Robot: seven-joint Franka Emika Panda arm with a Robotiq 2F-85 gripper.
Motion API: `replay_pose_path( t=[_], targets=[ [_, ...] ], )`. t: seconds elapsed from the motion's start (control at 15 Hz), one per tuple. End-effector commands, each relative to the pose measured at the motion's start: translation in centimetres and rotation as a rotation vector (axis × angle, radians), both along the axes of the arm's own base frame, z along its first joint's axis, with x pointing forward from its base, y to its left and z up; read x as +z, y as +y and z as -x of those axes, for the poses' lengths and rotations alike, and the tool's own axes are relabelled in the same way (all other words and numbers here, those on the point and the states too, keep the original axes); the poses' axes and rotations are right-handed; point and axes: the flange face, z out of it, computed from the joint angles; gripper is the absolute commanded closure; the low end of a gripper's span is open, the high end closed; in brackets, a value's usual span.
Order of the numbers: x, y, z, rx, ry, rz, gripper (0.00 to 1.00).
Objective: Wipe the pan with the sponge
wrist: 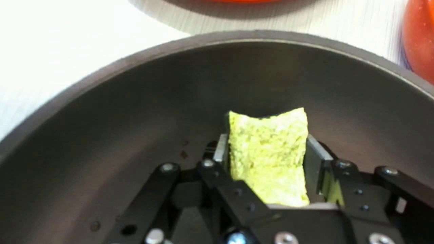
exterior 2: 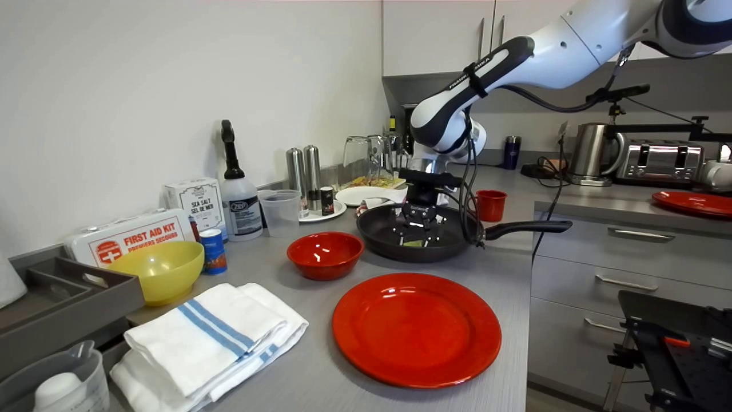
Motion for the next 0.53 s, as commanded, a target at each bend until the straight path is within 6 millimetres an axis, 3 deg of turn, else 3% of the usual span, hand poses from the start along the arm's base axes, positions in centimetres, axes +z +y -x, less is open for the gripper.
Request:
replay_pose_path(
  t=[0.0, 0.47],
  targets=[
    [-0.6, -0.8, -0.3, 0.007, 0.034, -0.047, 0.72],
    [-0.1, -2.9, -0.7, -0.052, 0.012, 0.193, 0.72]
  ],
)
